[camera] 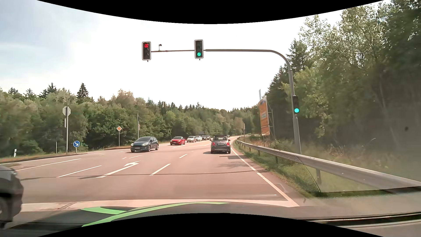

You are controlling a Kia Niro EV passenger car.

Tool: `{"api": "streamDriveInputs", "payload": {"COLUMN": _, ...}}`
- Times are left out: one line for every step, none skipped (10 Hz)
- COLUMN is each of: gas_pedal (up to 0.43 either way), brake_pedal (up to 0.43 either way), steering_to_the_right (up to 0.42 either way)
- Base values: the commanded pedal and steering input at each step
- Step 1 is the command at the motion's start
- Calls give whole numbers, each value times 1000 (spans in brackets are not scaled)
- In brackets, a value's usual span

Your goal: Follow the waypoints while adhering to traffic rules and regulations

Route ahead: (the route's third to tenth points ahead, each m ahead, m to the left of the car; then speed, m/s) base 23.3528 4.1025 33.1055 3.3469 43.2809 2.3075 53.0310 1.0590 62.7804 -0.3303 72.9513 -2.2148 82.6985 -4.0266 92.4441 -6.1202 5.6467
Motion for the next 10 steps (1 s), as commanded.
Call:
{"api": "streamDriveInputs", "payload": {"gas_pedal": 421, "brake_pedal": 0, "steering_to_the_right": -1}}
{"api": "streamDriveInputs", "payload": {"gas_pedal": 421, "brake_pedal": 0, "steering_to_the_right": 0}}
{"api": "streamDriveInputs", "payload": {"gas_pedal": 421, "brake_pedal": 0, "steering_to_the_right": 1}}
{"api": "streamDriveInputs", "payload": {"gas_pedal": 421, "brake_pedal": 0, "steering_to_the_right": 2}}
{"api": "streamDriveInputs", "payload": {"gas_pedal": 421, "brake_pedal": 0, "steering_to_the_right": 3}}
{"api": "streamDriveInputs", "payload": {"gas_pedal": 421, "brake_pedal": 0, "steering_to_the_right": 6}}
{"api": "streamDriveInputs", "payload": {"gas_pedal": 421, "brake_pedal": 0, "steering_to_the_right": 10}}
{"api": "streamDriveInputs", "payload": {"gas_pedal": 421, "brake_pedal": 0, "steering_to_the_right": 11}}
{"api": "streamDriveInputs", "payload": {"gas_pedal": 421, "brake_pedal": 0, "steering_to_the_right": 11}}
{"api": "streamDriveInputs", "payload": {"gas_pedal": 421, "brake_pedal": 0, "steering_to_the_right": 13}}
